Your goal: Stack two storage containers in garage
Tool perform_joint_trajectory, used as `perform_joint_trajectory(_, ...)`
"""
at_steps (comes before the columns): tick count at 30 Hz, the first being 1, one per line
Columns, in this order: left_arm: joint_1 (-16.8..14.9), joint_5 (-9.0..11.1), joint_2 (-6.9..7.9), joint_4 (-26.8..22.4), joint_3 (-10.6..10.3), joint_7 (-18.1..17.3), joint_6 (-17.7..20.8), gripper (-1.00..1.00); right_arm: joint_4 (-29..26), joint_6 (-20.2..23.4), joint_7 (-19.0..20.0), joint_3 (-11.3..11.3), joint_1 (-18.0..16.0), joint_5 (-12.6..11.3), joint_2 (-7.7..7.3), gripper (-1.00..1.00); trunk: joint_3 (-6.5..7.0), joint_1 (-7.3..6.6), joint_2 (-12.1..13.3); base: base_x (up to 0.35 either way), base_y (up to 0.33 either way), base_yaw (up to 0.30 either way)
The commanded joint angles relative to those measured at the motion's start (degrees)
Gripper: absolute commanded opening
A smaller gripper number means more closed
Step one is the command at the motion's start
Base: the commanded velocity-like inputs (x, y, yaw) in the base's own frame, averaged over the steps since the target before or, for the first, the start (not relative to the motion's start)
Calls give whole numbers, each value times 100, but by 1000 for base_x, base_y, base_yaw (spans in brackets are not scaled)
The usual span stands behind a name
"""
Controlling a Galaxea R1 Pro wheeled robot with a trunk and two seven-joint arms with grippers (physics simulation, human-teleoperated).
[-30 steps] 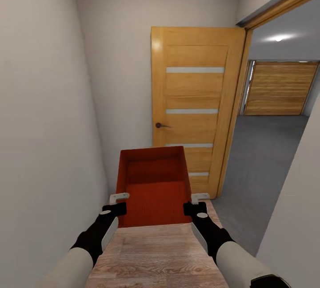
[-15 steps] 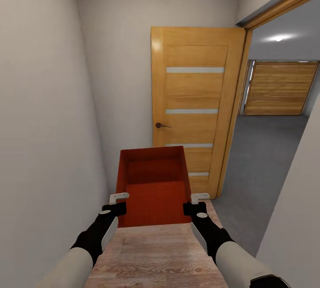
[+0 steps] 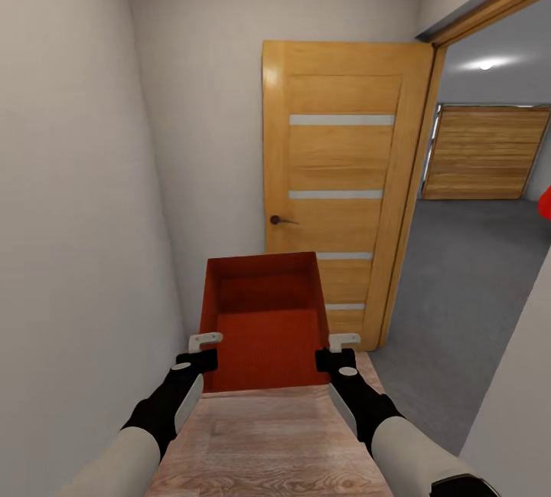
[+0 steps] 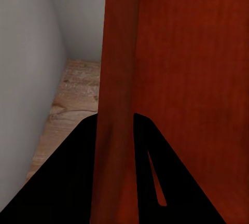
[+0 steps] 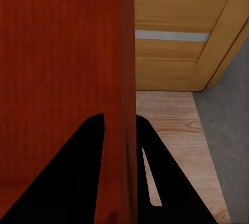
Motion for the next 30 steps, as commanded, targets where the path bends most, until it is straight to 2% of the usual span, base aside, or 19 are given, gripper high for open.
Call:
perform_joint_trajectory(1, -2, -54, 8, -204, 70, 58, 22, -100, 10, 23, -58, -43, 1, -11, -73, -100, -2, 2, -4, 31, 5, 0)
perform_joint_trajectory(30, -2, -53, 8, -206, 70, 58, 21, -100, 12, 23, -58, -51, 1, -22, -78, -100, -2, 2, -4, 2, 0, 0)
